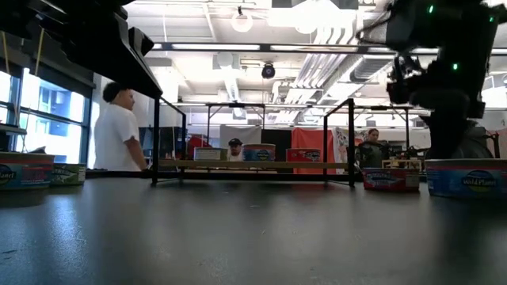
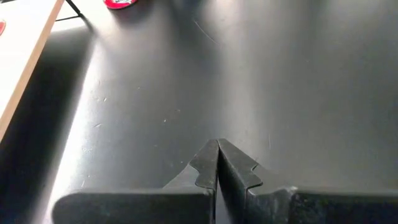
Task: Stack canned seafood by type on shelf
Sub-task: Put the green tuna can on the shelf
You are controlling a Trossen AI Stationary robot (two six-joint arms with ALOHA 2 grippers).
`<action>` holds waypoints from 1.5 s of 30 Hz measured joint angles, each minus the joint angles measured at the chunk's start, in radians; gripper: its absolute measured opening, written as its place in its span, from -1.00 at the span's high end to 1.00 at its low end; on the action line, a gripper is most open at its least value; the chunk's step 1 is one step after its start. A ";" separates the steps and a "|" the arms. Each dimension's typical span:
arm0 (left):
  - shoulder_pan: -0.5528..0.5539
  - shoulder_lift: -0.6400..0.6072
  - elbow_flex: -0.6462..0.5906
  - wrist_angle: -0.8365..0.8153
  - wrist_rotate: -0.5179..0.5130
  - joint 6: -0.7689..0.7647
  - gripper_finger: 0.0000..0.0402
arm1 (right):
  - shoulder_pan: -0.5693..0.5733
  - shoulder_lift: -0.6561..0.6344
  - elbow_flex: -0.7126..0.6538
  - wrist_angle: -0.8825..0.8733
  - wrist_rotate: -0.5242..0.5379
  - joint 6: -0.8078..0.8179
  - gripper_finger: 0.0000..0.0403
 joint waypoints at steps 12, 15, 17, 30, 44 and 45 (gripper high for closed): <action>0.000 0.000 0.000 0.000 0.000 0.000 1.00 | 0.018 -0.001 0.196 -0.373 0.192 -0.006 0.85; 0.000 0.000 0.000 0.000 0.000 0.000 1.00 | -0.032 -0.001 0.196 -0.432 0.165 -0.034 0.60; 0.000 0.000 0.000 0.000 0.000 0.001 1.00 | -0.074 -0.002 0.182 -0.426 0.137 -0.088 0.40; 0.000 0.000 0.000 0.000 -0.001 0.001 1.00 | -0.399 -0.002 0.096 -0.271 -0.058 -0.429 -0.46; 0.000 0.000 0.000 0.001 -0.002 -0.006 1.00 | -0.475 -0.001 0.083 -0.222 -0.200 -0.487 0.41; 0.000 0.000 0.000 0.002 -0.002 -0.006 1.00 | -0.467 -0.001 0.096 -0.240 -0.198 -0.474 0.41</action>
